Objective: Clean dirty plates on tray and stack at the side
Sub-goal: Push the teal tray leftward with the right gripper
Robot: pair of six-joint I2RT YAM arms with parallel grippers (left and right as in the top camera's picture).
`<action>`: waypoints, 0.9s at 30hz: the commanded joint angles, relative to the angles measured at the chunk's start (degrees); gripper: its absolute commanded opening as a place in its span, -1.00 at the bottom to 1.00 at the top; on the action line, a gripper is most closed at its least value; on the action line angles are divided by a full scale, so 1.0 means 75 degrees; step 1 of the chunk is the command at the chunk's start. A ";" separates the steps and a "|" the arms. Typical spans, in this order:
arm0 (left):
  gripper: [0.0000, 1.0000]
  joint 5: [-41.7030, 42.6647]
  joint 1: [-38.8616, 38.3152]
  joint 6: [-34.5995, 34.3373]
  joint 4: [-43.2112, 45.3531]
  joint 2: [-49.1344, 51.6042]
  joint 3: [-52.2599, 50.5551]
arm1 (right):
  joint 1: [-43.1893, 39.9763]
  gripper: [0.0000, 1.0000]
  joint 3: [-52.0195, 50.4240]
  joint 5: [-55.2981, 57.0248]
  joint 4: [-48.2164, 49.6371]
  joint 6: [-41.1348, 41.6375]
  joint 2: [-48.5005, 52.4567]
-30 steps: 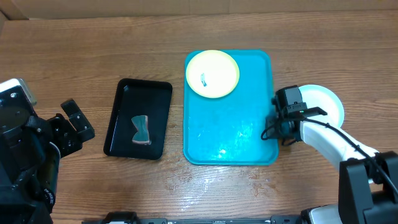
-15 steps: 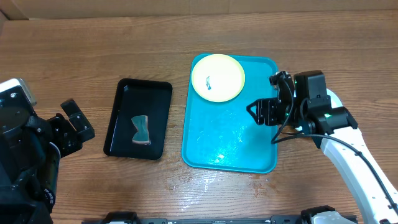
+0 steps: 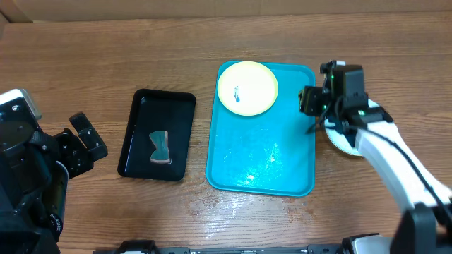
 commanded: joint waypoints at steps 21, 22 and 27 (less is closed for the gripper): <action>1.00 -0.0102 0.0006 -0.0108 0.0017 -0.0026 0.0020 | -0.1282 -0.25 0.3016 -0.1716 -0.0816 -0.1000 0.4275; 0.99 -0.0102 0.0006 -0.0108 0.0017 -0.0026 0.0020 | -0.1282 -0.32 0.3016 -0.1716 -0.0842 -0.1000 0.4290; 1.00 -0.0102 0.0006 -0.0108 0.0017 -0.0026 0.0020 | -0.1262 -0.60 0.3016 -0.1716 -0.0921 -0.0755 0.4304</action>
